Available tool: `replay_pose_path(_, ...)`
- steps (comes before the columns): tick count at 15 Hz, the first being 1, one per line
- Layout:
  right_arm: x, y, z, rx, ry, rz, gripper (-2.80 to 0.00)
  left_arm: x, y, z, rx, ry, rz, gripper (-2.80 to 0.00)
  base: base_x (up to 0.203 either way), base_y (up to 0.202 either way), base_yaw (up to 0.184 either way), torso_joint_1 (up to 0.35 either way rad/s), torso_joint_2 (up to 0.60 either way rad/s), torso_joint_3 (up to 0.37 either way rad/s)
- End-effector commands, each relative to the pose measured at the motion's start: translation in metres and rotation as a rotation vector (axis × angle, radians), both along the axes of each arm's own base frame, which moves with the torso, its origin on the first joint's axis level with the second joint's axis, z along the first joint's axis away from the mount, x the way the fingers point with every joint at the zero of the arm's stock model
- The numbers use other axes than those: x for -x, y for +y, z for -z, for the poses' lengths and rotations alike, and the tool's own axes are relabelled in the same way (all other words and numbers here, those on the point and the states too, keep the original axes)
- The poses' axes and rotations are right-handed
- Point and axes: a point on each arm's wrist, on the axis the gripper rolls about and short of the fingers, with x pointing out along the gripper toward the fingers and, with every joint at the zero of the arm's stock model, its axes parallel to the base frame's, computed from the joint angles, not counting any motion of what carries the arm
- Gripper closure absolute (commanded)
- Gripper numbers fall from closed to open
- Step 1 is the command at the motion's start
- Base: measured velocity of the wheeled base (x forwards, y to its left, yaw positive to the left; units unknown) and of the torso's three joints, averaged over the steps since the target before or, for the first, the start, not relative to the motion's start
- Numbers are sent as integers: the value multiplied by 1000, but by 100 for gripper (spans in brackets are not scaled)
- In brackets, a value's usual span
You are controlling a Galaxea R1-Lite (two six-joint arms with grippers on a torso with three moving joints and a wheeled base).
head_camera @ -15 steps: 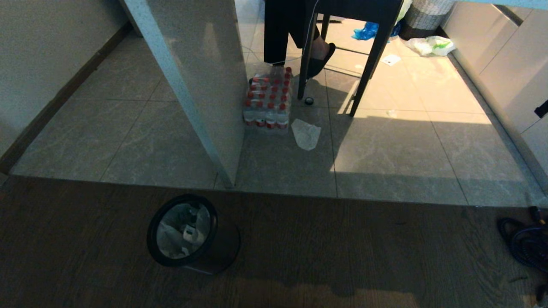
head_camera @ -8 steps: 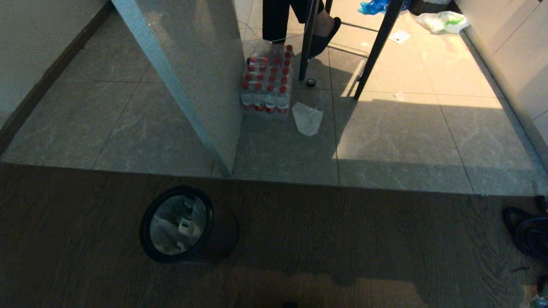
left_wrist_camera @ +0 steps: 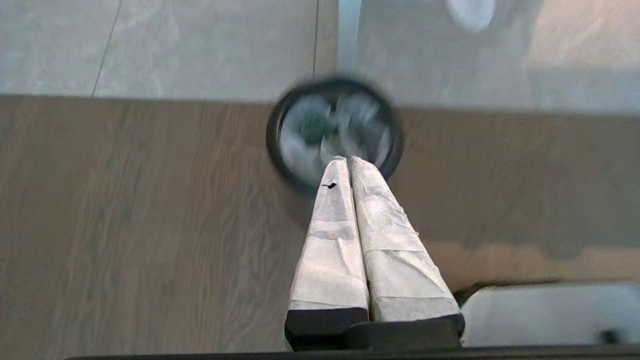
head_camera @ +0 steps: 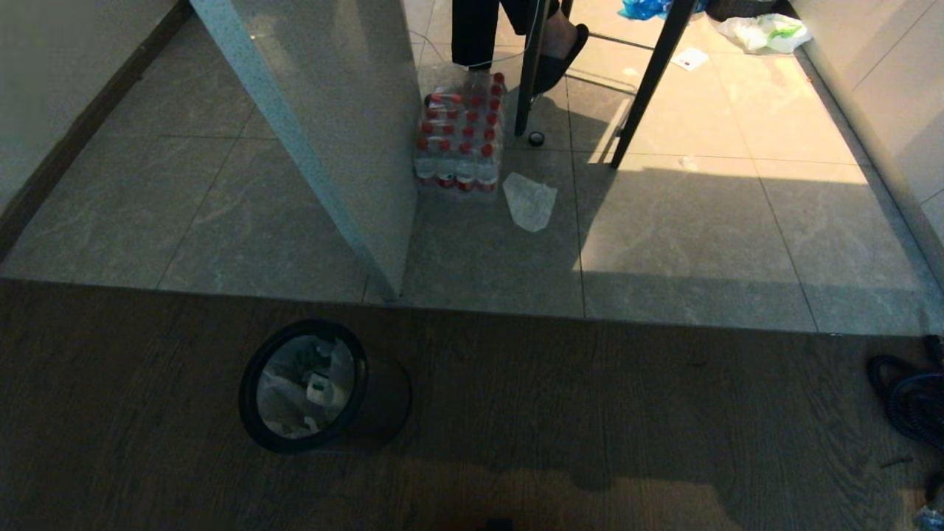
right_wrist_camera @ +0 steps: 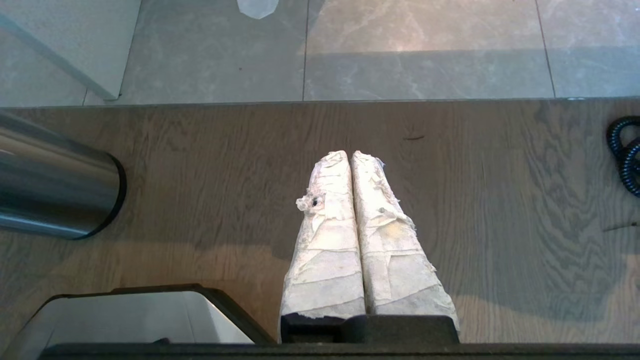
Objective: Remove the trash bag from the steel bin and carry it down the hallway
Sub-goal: Place the outer trash can on the ground
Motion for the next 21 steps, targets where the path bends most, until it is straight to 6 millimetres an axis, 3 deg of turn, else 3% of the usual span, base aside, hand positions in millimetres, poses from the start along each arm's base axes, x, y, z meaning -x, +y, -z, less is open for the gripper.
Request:
replay_pose_path(1,0,0,0,-1,-1,-1,0,-15,0,-43,36,96,-6,0,0,0,0,0,0,0)
replay_pose_path(2,0,0,0,-1,-1,0,0,-35,0,-61,73,205,-25,0,0,0,0,0,0,0)
replay_pose_path(3,0,0,0,-1,-1,0,0,-67,1,-75,111,355,-64,0,0,0,0,0,0,0)
replay_pose_path(5,0,0,0,-1,-1,0,0,-137,3,-80,160,604,-156,0,0,0,0,0,0,0)
replay_pose_path(7,0,0,0,-1,-1,-1,0,-211,10,-62,194,785,-245,0,0,0,0,0,0,0)
replay_pose_path(9,0,0,0,-1,-1,-1,0,-273,18,-33,217,876,-310,0,0,0,0,0,0,0)
replay_pose_path(11,0,0,0,-1,-1,0,0,-320,29,-9,240,898,-362,0,0,0,0,0,0,0)
replay_pose_path(14,0,0,0,-1,-1,0,0,-365,42,22,266,914,-415,0,0,0,0,0,0,0)
replay_pose_path(17,0,0,0,-1,-1,0,0,-377,46,31,281,914,-427,0,0,0,0,0,0,0)
replay_pose_path(18,0,0,0,-1,-1,0,0,-379,46,31,286,909,-427,-280,0,0,0,0,0,0)
replay_pose_path(21,0,0,0,-1,-1,-1,0,-382,45,28,292,895,-423,-280,0,0,0,0,0,0)
